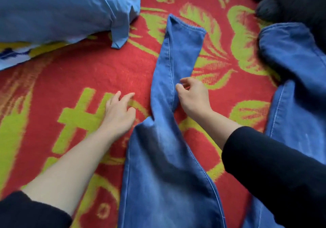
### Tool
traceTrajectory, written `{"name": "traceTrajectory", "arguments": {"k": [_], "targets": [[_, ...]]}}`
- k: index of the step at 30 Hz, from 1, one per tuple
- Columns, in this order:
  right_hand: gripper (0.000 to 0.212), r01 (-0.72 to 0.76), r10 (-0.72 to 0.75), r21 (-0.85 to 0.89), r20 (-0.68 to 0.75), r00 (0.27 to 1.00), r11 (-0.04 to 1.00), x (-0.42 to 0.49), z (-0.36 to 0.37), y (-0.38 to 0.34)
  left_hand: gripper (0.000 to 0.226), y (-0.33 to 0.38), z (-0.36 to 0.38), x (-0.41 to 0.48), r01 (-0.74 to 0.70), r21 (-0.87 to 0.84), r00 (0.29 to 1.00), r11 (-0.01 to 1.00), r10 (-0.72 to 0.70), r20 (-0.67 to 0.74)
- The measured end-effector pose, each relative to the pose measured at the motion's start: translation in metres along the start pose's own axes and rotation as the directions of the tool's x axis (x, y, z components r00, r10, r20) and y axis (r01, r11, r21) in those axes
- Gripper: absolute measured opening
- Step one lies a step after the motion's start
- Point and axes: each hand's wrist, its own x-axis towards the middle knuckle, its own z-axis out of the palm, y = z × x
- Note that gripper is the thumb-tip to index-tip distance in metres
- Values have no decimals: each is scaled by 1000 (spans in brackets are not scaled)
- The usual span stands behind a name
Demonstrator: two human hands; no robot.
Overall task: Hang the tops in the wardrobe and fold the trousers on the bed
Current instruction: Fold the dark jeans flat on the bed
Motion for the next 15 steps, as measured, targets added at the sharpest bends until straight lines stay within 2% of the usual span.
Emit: {"name": "traceTrajectory", "arguments": {"k": [2, 4, 11, 12, 13, 14, 15], "targets": [[19, 50, -48, -49, 29, 998, 998, 16, 9, -12, 59, -16, 2, 18, -24, 184, 999, 983, 18, 34], [23, 30, -23, -104, 60, 998, 994, 29, 18, -21, 68, -31, 11, 26, -74, 306, 996, 949, 58, 62], [53, -20, 22, -163, 10, 1000, 986, 76, 50, -39, 80, -55, 27, 32, -158, 303, 986, 940, 168, -9], [47, -49, 53, -165, 20, 998, 985, 81, 54, -43, 80, -56, 27, 32, -157, 291, 986, 944, 167, -11], [32, -68, 72, -119, 32, 997, 991, 84, 57, -48, 80, -57, 26, 32, -155, 279, 987, 948, 164, -9], [14, -97, 98, -11, 35, 995, 995, 89, 57, -56, 80, -56, 26, 32, -152, 269, 987, 951, 159, -6], [9, -130, 125, 160, 41, 991, 979, 93, 54, -66, 80, -57, 26, 32, -149, 263, 988, 953, 155, -4]]}}
